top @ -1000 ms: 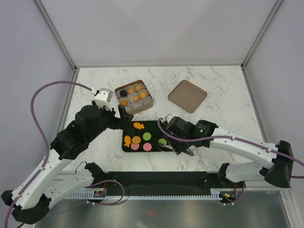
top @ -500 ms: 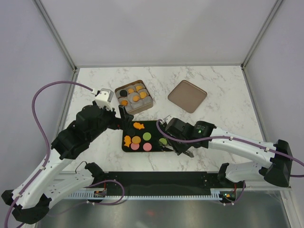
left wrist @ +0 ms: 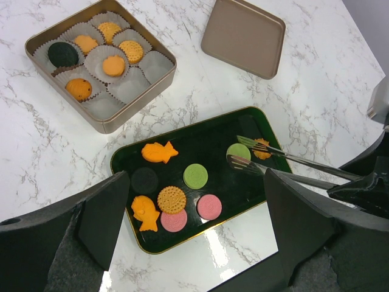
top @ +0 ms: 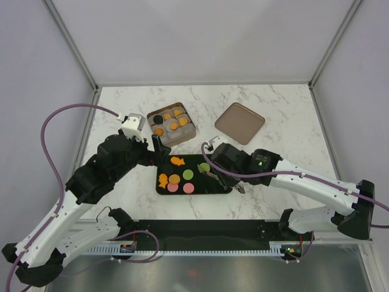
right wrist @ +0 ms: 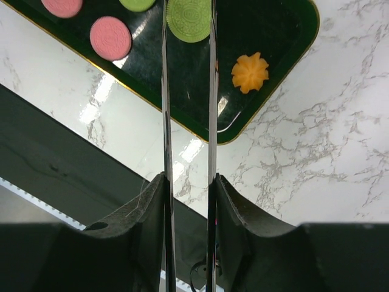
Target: Pack the cookies
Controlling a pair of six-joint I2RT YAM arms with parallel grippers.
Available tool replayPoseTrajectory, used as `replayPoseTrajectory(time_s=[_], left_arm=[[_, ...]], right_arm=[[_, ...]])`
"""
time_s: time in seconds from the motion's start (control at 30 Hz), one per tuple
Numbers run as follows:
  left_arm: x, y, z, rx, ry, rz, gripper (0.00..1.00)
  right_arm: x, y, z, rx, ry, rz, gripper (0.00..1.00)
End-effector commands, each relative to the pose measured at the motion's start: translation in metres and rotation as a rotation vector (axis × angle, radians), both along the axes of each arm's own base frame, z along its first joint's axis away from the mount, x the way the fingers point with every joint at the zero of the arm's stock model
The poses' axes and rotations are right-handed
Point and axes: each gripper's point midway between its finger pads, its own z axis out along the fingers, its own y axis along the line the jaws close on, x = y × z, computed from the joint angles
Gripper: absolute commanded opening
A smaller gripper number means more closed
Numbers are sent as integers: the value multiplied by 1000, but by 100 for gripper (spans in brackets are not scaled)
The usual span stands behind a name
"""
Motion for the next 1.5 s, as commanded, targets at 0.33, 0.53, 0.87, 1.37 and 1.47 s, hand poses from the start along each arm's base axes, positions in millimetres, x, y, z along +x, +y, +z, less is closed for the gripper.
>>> replayPoseTrajectory(time_s=[0.33,0.53,0.87,1.37,1.47], left_arm=[[4,3,36,-70,-84,32,100],[7,8,57,-73,-134,48,100],[22,7,78,-28,-183,74,100],[39,-7,59,7,-162,59,100],[40,-8,58,8,-160,57,100]], right_arm=[[107,53,90,247,-190,-92,35],[168,102,102,356,-209,-99,35],[204,162,68,378,-125,-20,34],[186,169,17,345,-13,18,35],[183,168,12,336,-5,21,35]])
